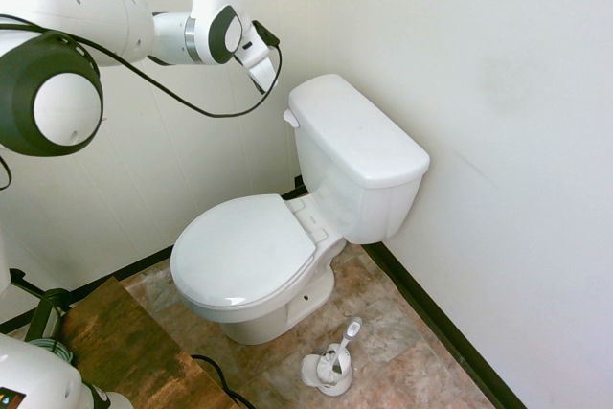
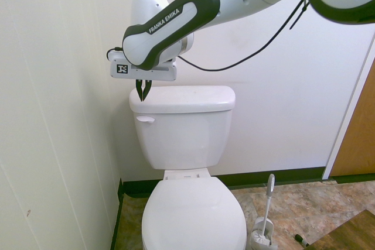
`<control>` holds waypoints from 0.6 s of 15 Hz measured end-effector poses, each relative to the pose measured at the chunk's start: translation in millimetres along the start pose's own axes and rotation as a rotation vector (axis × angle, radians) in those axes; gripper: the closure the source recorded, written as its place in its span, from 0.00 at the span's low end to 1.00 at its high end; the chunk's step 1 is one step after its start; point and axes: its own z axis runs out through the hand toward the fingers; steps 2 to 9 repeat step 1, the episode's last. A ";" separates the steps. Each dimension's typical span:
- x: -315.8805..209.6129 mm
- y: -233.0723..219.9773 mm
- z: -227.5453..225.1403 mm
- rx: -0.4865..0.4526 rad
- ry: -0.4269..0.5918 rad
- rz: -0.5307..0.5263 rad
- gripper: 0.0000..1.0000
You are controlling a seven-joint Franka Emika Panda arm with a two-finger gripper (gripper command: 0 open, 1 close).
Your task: Flush the toilet
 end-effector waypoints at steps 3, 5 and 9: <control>-0.9 2.8 -4.7 -0.001 0.000 0.002 1.00; -0.9 2.8 -4.7 -0.001 0.000 0.002 1.00; -0.9 2.8 -4.7 -0.001 0.000 0.002 1.00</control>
